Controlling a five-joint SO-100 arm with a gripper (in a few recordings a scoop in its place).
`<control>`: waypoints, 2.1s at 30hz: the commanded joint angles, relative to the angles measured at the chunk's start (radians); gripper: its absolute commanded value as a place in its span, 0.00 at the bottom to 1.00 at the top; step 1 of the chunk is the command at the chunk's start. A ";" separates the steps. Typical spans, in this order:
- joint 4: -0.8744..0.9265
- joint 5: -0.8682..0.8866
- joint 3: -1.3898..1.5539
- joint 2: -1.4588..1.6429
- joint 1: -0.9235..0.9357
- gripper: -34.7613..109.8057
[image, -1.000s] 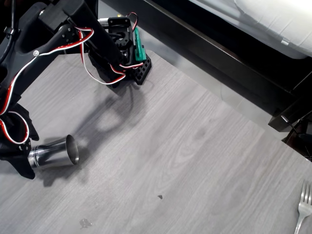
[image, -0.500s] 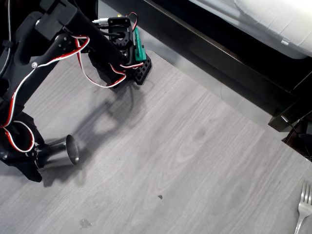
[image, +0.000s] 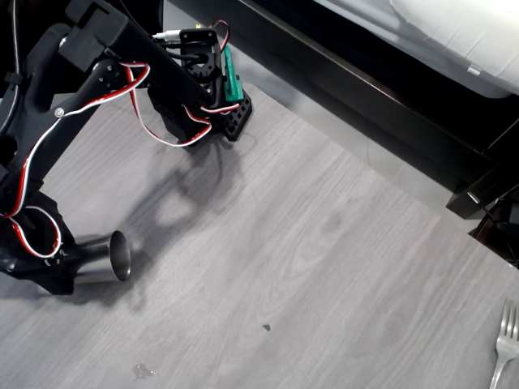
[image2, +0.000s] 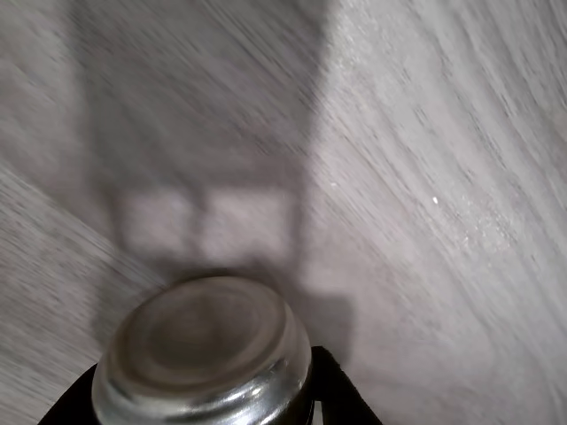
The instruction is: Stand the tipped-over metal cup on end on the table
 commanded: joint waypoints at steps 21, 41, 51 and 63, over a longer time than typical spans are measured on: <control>-1.967 -0.554 1.299 1.005 -0.443 0.24; -3.129 -0.687 1.181 -0.150 -0.509 0.24; -3.172 -0.676 1.175 -0.175 -0.506 0.36; -3.145 -0.586 1.195 -0.037 -0.472 0.52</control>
